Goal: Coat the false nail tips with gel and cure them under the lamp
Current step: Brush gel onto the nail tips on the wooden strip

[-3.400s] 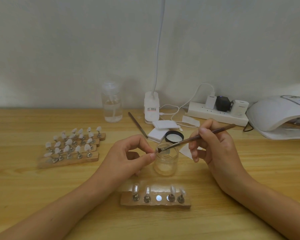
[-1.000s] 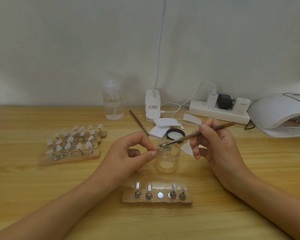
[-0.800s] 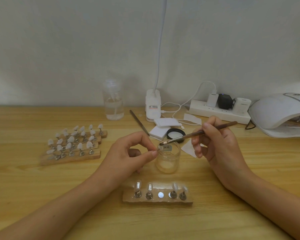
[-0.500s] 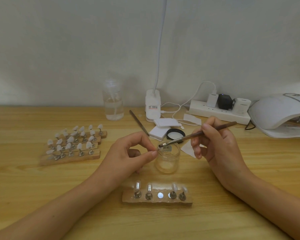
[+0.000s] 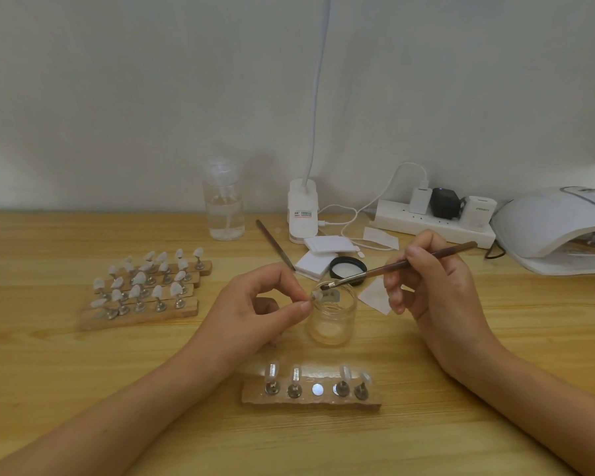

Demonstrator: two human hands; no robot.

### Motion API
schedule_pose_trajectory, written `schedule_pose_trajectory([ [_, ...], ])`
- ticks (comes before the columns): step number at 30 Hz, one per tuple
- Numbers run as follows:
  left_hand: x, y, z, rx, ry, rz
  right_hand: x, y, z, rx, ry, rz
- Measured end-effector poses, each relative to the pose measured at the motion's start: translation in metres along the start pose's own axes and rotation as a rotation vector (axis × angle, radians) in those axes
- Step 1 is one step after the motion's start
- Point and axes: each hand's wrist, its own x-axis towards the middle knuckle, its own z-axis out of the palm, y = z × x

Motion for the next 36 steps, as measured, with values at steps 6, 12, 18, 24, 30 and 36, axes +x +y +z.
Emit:
schedule_pose_trajectory([
  [6,0.0,0.0,0.0,0.007,0.004,-0.004,-0.0006,0.0017,-0.0015,-0.07,0.035,0.016],
  [12,-0.0008,0.0007,-0.0003,0.013,-0.001,-0.003,-0.0026,0.0012,0.0013,-0.055,-0.025,-0.037],
  [18,-0.0004,0.0009,0.0,0.006,-0.004,-0.003,-0.0019,0.0001,0.0006,-0.026,0.015,-0.028],
  [24,-0.0003,0.0013,0.0,-0.003,-0.007,0.003,-0.0025,0.0004,0.0012,-0.107,-0.008,-0.036],
  [30,-0.0004,0.0011,-0.0002,-0.006,-0.008,0.002,-0.0022,-0.0007,0.0003,-0.044,0.033,-0.064],
  [36,0.0021,-0.0002,-0.0015,-0.02,-0.027,-0.021,-0.0017,0.0,0.0033,-0.064,-0.049,-0.042],
])
